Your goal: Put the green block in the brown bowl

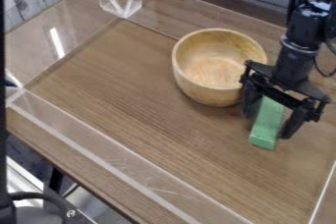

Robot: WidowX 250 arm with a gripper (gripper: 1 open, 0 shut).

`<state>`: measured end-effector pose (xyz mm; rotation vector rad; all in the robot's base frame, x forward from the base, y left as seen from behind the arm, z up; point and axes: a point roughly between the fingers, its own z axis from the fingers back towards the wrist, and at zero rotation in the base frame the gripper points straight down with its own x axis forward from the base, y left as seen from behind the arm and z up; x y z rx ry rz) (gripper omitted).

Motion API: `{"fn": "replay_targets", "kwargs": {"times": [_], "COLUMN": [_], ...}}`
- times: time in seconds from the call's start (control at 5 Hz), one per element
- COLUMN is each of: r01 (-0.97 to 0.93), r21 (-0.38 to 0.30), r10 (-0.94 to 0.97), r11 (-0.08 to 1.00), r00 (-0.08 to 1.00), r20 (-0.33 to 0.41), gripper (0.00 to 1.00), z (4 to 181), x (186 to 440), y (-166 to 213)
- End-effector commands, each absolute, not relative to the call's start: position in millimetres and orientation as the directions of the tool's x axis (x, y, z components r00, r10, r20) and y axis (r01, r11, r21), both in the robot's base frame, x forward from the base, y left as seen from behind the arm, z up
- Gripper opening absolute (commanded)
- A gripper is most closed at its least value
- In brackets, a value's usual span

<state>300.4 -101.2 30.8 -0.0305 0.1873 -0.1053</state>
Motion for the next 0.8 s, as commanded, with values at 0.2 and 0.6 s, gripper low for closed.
{"fn": "replay_targets", "kwargs": {"times": [0.2, 0.6], "r01": [0.087, 0.079], "r21": [-0.052, -0.051], "r10": [-0.094, -0.086], "r11": [0.995, 0.996], "r00": [0.983, 0.983], "r20": [-0.156, -0.163], "gripper": [0.00, 0.00], "z": [30.5, 27.2], "x": [310.7, 310.8], "y": [-99.4, -95.4]}}
